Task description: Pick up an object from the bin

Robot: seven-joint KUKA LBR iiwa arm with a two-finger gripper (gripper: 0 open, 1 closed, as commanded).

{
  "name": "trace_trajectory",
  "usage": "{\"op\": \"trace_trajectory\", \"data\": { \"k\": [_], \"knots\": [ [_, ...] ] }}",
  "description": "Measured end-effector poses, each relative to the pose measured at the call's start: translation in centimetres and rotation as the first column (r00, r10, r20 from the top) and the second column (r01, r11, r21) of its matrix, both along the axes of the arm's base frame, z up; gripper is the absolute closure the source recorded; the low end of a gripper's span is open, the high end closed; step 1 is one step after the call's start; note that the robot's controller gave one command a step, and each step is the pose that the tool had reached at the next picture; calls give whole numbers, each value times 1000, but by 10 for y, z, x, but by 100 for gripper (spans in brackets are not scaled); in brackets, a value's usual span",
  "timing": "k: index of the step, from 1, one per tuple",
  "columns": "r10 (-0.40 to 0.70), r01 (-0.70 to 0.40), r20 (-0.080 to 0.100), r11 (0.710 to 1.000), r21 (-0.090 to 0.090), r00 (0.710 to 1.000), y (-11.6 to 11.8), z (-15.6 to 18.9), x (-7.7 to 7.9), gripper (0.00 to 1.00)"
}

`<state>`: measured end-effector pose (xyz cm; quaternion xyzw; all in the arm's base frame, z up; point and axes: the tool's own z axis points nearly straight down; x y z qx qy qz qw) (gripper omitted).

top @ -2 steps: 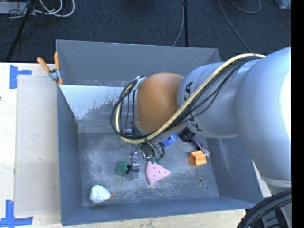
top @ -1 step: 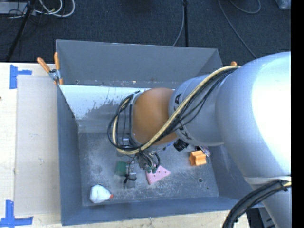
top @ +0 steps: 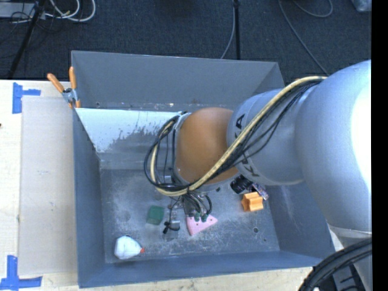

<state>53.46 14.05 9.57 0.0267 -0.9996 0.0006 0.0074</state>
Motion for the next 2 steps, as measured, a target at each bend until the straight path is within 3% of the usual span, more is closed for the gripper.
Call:
{"op": "trace_trajectory", "data": {
  "k": [1,2],
  "knots": [
    [20,-20,2,1000,0,1000,0,10,-3,0],
    [9,-9,-7,1000,-1,1000,9,-29,-9,100]
  ]
}}
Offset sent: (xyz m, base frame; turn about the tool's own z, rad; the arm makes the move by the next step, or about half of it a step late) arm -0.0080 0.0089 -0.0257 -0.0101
